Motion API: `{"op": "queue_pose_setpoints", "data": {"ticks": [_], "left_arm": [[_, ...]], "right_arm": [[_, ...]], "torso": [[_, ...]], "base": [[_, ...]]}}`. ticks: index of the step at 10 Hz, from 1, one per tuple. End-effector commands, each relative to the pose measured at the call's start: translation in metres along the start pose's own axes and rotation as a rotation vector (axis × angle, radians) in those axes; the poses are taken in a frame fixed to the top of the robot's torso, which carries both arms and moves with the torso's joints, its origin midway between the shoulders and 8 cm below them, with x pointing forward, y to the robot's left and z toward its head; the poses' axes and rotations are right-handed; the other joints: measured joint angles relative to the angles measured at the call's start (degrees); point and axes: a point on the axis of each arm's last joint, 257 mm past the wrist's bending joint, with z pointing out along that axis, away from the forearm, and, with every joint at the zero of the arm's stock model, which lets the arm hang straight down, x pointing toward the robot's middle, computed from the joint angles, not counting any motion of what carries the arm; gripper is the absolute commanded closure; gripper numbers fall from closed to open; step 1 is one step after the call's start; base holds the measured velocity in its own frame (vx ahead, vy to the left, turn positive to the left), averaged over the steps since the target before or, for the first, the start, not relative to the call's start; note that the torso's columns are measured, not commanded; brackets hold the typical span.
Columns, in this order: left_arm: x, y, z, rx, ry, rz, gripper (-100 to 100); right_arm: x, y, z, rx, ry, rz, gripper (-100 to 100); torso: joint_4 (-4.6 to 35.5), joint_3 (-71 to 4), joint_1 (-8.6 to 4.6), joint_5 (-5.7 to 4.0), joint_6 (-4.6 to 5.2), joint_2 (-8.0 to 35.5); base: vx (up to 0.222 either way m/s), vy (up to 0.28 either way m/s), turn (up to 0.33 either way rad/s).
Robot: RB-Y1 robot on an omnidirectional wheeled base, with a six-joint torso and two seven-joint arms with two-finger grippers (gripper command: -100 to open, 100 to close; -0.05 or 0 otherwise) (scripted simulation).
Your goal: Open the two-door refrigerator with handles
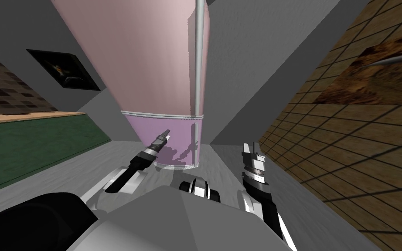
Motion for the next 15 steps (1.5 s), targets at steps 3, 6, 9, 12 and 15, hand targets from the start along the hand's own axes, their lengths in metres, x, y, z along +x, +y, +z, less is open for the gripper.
{"op": "queue_pose_setpoints", "data": {"ticks": [3, 6, 9, 12, 15], "left_arm": [[-0.016, 0.036, -0.008, -0.141, 0.017, 0.07, -100], [-0.033, 0.06, -0.015, -0.245, 0.033, 0.139, -100], [-0.045, 0.072, -0.019, -0.311, 0.041, 0.186, -100], [-0.055, 0.078, -0.022, -0.357, 0.052, 0.23, -100], [-0.063, 0.075, -0.022, -0.395, 0.069, 0.287, -100]], "right_arm": [[0.0, 0.0, 0.0, 0.0, 0.0, 0.0, 0], [0.0, 0.0, 0.0, 0.0, 0.0, 0.0, 0], [0.0, 0.0, 0.0, 0.0, 0.0, 0.0, 0], [0.0, 0.0, 0.0, 0.0, 0.0, 0.0, 0], [0.0, 0.0, 0.0, 0.0, 0.0, 0.0, 0]], "torso": [[0.0, 0.0, 0.0, -0.01, -0.01, 0.03], [-0.05, -0.1, -0.12, -0.04, 0.0, -0.13], [0.03, 0.06, 0.07, 0.02, 0.0, 0.11], [-0.01, -0.02, -0.03, -0.02, 0.0, -0.01], [-0.05, -0.1, -0.09, -0.03, 0.0, -0.14]], "base": [[0.085, -0.089, -0.027], [0.125, -0.119, -0.042], [0.079, -0.084, -0.027], [0.075, -0.087, -0.024], [0.102, -0.089, -0.032]]}}
